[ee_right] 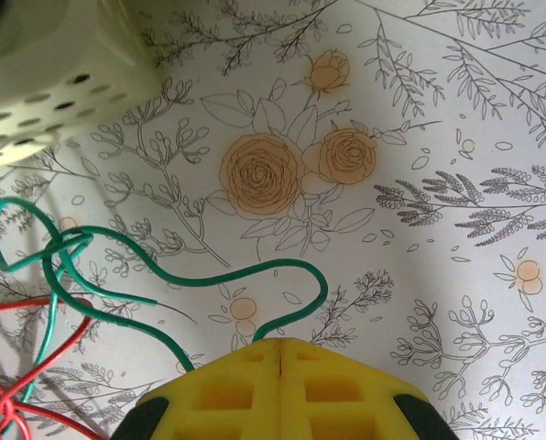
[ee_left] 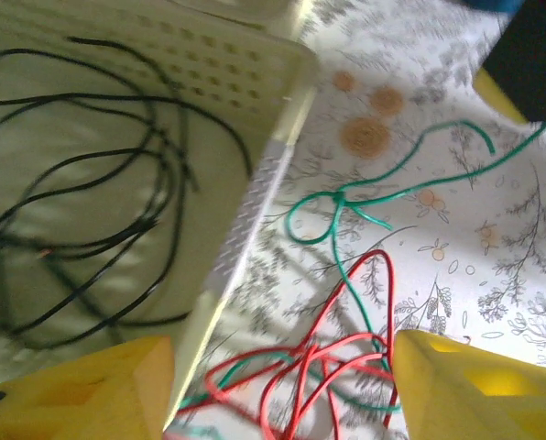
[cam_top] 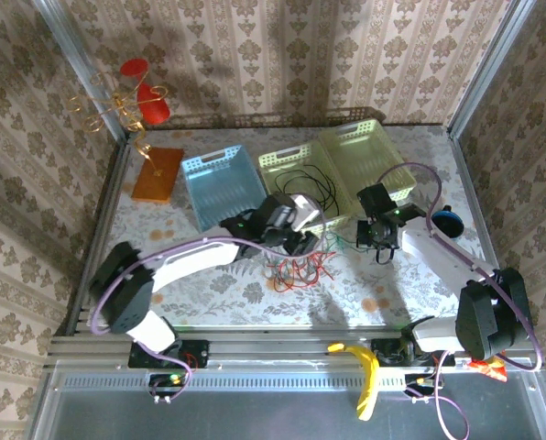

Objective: Untangle the cables

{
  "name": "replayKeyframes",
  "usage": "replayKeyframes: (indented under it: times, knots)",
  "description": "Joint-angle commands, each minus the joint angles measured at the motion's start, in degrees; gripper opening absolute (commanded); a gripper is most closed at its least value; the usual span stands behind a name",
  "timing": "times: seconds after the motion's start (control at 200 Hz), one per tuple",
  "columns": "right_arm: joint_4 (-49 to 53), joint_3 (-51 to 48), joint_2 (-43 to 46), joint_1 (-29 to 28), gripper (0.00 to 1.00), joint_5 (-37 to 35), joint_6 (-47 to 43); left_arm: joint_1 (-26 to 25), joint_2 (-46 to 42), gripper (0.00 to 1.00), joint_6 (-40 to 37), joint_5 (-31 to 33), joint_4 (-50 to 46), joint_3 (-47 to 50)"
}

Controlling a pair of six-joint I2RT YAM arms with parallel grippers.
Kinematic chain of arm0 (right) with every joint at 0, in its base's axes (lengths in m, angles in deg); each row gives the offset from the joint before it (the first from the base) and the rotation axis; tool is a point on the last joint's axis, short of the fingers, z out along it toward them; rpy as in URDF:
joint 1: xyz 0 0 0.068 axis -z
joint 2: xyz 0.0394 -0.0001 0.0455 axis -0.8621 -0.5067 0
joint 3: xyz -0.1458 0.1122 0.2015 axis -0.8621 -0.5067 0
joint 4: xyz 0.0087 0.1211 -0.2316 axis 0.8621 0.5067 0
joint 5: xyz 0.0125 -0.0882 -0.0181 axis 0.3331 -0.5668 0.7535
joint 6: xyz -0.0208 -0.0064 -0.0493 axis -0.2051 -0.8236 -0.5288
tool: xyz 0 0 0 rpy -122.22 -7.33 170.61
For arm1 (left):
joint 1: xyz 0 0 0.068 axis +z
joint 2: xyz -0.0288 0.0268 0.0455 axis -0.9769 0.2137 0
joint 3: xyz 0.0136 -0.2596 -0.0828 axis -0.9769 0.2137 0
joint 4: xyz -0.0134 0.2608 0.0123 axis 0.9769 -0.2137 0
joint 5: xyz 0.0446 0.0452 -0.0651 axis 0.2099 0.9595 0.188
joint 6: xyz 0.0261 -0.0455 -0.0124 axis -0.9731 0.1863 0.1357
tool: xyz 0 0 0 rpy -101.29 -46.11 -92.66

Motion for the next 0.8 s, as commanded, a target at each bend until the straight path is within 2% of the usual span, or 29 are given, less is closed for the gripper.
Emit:
replayKeyframes:
  times: [0.0,0.17,0.395,0.79]
  knots:
    - [0.9,1.8,2.8,2.7,0.0,3.2,3.4,-1.7,5.7,0.61,-3.0,-0.3,0.6,-2.1]
    - [-0.7,0.9,4.2,6.2,0.0,10.3,6.7,-2.6,10.9,0.59,-1.8,-0.7,4.7,-2.1]
    - [-2.5,-0.6,5.3,9.0,0.0,14.9,9.6,-3.6,15.3,0.56,-1.7,-1.1,7.0,-4.2]
    - [-2.7,-0.8,6.2,9.7,0.0,14.4,10.7,-3.8,20.1,0.56,-2.7,-3.2,6.7,-8.1]
